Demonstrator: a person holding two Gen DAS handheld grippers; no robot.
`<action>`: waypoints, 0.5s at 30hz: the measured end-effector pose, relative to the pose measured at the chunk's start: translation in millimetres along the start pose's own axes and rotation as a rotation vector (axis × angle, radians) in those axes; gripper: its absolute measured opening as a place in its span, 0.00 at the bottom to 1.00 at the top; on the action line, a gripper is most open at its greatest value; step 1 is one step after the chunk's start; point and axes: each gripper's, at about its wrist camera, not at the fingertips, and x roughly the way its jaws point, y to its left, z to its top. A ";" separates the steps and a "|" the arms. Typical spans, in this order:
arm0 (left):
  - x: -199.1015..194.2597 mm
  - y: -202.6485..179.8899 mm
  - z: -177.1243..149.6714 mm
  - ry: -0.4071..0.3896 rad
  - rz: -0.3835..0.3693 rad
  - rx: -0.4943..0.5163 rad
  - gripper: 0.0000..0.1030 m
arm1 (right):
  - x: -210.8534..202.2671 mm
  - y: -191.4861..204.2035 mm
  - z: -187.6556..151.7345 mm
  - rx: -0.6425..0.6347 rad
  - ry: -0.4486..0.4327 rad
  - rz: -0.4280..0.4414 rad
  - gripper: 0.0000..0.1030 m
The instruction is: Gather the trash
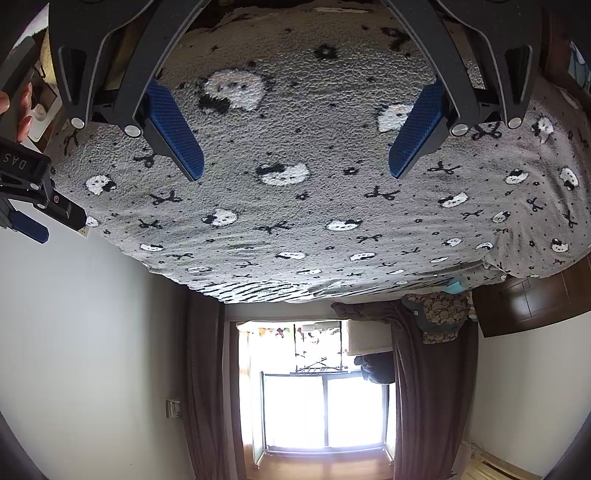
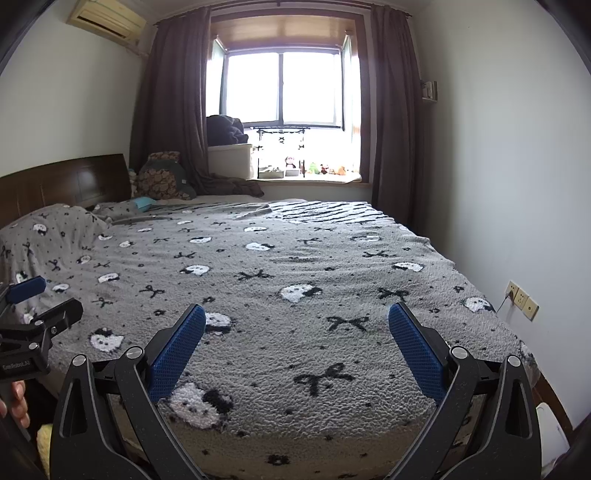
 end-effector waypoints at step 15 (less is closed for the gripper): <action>-2.4 3.0 1.8 -0.011 0.045 -0.027 0.92 | -0.8 0.3 -2.7 0.004 0.004 -0.005 0.97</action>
